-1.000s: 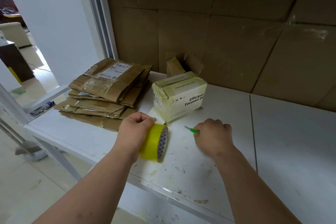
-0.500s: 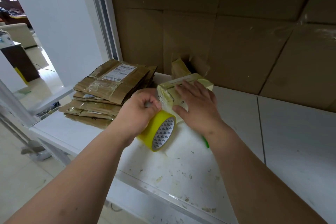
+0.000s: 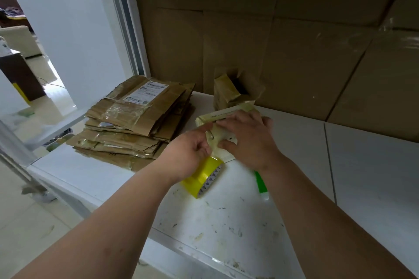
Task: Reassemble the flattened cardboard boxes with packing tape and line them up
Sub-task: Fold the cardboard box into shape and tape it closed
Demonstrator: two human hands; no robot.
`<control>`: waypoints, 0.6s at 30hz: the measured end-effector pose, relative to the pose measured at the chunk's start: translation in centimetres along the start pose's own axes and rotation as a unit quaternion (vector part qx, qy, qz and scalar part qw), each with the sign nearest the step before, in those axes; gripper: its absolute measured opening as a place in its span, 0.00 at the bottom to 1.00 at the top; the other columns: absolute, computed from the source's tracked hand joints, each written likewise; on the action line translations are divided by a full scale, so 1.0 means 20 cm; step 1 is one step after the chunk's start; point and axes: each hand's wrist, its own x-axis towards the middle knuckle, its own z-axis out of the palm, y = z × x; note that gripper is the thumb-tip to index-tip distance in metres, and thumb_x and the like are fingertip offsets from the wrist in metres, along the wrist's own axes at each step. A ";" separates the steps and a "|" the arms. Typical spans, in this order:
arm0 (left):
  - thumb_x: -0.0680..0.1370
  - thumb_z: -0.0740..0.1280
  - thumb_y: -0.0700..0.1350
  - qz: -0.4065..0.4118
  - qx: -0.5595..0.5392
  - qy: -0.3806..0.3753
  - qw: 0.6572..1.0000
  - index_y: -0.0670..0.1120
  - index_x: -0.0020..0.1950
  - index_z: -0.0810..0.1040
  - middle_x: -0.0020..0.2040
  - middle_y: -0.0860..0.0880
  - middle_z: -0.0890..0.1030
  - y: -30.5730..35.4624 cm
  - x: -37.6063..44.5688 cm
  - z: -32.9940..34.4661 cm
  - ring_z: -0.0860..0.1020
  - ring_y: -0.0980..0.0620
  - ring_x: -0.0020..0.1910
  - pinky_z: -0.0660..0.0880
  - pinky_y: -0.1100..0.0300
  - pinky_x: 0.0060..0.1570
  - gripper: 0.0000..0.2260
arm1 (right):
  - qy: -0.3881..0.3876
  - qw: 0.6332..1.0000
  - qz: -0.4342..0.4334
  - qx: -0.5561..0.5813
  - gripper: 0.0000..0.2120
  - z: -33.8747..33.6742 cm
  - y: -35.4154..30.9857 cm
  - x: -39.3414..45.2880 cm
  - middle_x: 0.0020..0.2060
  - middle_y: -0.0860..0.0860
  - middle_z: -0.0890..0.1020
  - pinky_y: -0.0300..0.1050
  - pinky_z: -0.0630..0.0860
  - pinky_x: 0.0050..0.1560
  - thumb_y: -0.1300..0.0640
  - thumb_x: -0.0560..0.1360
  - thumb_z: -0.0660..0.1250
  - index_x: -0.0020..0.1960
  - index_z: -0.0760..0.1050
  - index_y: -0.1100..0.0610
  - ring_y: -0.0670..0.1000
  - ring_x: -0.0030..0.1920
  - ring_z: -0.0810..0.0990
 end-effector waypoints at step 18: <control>0.79 0.68 0.40 -0.048 -0.214 0.044 0.975 0.47 0.39 0.76 0.53 0.67 0.79 -0.01 -0.07 -0.01 0.80 0.61 0.50 0.77 0.55 0.52 0.09 | 0.003 0.998 0.064 0.002 0.34 -0.04 -0.05 -0.05 0.77 0.42 0.54 0.55 0.51 0.69 0.35 0.72 0.66 0.75 0.59 0.37 0.54 0.73 0.54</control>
